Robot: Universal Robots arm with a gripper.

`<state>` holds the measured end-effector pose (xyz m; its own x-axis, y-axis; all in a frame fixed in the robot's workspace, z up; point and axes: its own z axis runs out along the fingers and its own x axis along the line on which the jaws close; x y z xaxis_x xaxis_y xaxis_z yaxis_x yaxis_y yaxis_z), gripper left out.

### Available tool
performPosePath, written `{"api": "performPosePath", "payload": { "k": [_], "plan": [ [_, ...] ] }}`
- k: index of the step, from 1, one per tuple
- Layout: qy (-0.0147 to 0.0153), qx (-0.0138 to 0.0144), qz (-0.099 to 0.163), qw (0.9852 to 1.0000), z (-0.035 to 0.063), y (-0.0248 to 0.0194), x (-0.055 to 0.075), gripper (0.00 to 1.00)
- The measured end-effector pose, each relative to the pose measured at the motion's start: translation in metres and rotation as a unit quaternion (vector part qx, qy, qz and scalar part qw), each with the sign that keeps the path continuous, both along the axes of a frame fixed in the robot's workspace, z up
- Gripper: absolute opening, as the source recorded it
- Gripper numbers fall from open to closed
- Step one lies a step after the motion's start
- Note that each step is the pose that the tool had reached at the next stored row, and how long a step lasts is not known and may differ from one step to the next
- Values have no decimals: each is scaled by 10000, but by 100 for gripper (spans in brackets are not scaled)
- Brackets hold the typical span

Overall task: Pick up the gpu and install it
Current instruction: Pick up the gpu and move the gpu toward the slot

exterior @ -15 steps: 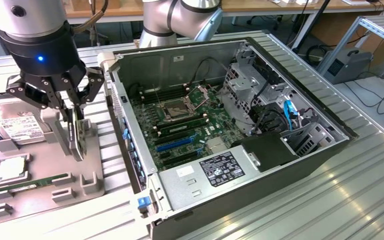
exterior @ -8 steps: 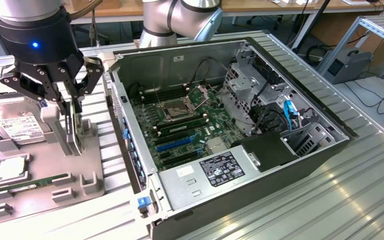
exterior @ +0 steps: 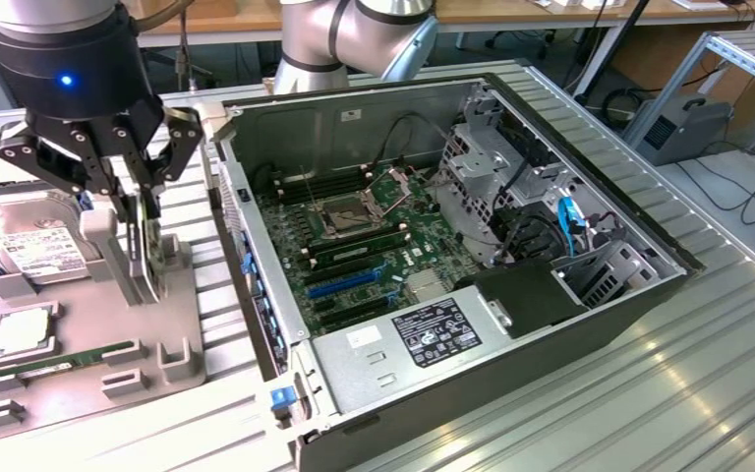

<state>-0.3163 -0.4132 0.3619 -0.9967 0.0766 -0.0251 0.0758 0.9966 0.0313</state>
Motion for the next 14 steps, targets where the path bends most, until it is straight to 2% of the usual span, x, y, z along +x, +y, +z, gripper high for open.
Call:
{"api": "performPosePath", "payload": {
  "k": [14],
  "plan": [
    [0, 0, 0, 10000, 78, 0, 2, 27]
  ]
}}
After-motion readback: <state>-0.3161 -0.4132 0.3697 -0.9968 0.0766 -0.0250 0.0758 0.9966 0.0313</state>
